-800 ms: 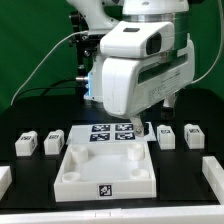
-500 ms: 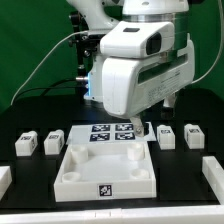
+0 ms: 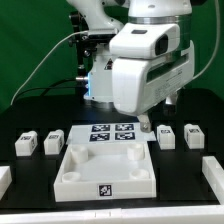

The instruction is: Assemble one leg

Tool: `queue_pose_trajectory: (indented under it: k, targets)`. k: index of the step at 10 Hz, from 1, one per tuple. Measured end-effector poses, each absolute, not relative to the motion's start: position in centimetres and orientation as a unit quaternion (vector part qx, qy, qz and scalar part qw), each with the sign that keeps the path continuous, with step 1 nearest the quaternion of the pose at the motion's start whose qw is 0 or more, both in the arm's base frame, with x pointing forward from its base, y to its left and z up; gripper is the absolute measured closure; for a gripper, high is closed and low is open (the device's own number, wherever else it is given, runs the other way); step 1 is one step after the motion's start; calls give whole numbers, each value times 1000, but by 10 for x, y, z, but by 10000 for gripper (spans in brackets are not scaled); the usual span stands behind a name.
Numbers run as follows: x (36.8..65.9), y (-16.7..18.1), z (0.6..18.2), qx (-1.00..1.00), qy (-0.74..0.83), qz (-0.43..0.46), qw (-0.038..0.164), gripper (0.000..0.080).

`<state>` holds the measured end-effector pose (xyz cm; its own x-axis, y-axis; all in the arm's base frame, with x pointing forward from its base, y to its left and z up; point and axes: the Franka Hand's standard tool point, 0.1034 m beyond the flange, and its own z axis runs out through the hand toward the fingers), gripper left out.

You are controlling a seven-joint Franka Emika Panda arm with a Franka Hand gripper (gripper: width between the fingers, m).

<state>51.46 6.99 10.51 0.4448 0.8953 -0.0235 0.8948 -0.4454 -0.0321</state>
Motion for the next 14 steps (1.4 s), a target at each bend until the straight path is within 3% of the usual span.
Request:
queue_pose_trajectory:
  k: [4, 9, 11, 14]
  targets:
    - [473, 25, 94, -687, -726, 17, 12, 150]
    - [472, 23, 89, -679, -734, 16, 10, 150]
    - [443, -2, 61, -684, -729, 22, 23, 150]
    - [430, -18, 25, -694, -718, 23, 39, 150]
